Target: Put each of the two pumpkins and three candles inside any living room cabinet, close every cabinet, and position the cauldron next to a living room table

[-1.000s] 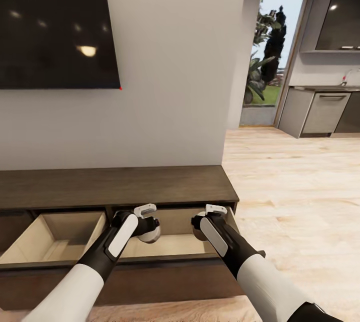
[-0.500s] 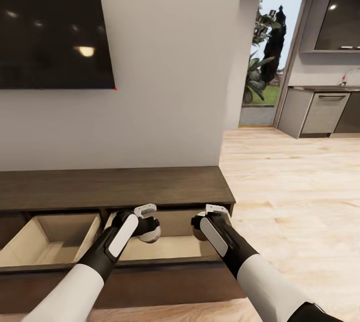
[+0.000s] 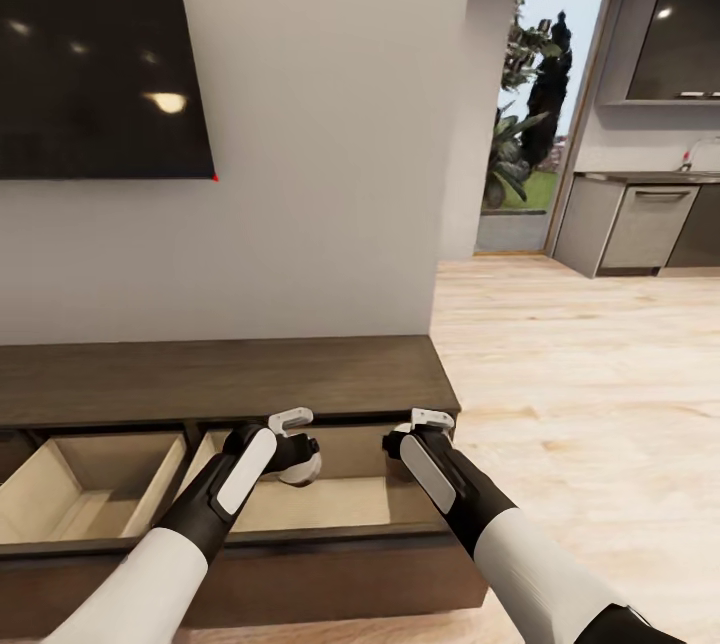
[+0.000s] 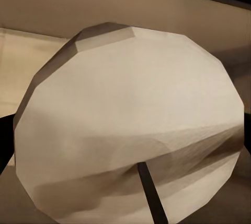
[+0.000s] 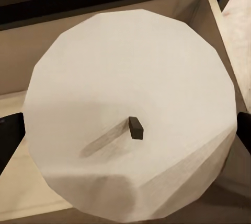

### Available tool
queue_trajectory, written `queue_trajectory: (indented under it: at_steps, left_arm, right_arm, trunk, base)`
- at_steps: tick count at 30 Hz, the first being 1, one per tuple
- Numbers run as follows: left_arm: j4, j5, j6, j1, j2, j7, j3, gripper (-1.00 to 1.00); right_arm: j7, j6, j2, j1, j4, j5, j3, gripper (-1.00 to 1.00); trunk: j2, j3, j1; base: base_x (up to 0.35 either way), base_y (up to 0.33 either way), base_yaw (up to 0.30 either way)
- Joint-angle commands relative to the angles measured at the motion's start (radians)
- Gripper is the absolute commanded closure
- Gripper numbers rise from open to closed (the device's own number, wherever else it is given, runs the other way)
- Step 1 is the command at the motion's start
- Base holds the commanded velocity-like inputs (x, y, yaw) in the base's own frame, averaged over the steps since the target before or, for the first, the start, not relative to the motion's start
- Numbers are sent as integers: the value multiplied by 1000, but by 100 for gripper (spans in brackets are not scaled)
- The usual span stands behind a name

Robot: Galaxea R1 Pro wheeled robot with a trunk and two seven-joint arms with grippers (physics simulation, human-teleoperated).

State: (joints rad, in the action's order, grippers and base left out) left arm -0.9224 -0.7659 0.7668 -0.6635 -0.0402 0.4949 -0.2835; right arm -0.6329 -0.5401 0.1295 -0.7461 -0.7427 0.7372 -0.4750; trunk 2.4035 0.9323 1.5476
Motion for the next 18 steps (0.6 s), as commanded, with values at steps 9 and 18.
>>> queue_trajectory:
  at_steps: [9, 18]
  left_arm:
    - [-1, -9, 2, -1, 0, 10, -2, 100]
    - [-3, -8, 0, -1, 0, 10, 0, 100]
  right_arm:
    - [-10, -1, -1, -1, -1, 8, -4, 100]
    - [-10, -1, -1, -1, -1, 8, -4, 100]
  trunk:
    - [0, 1, 0]
    - [21, 10, 11]
  base:
    - [3, -113, 0]
    - [0, -4, 0]
